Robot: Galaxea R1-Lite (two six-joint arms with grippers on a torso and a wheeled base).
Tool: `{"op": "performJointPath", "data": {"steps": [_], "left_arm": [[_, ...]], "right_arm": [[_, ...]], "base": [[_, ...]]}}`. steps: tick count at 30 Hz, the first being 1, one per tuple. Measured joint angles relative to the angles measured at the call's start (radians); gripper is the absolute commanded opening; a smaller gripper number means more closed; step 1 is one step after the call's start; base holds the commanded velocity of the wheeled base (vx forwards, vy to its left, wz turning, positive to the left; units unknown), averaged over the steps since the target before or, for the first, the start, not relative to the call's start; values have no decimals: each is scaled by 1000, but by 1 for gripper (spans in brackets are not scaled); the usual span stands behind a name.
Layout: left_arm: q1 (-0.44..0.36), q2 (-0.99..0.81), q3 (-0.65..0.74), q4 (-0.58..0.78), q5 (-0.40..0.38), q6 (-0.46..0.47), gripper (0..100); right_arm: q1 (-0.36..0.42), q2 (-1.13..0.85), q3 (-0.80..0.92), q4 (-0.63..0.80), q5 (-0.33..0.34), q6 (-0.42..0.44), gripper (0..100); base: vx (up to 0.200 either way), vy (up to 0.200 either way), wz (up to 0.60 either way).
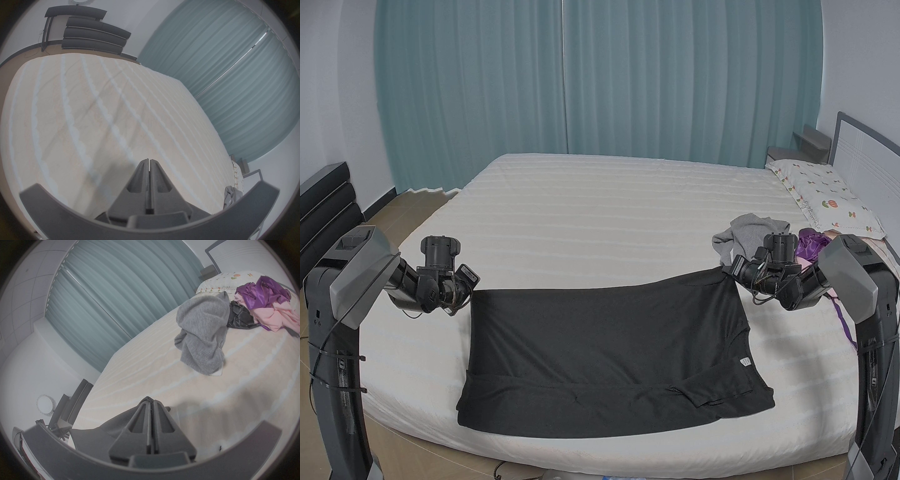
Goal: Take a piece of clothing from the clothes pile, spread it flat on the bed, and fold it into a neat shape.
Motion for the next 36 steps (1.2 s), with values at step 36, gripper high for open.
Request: {"op": "performJointPath", "data": {"steps": [36], "left_arm": [[-53, -166, 458, -44, -45, 19, 0]], "right_arm": [[-49, -219, 559, -80, 139, -123, 0]], "base": [[0, 0, 0]]}}
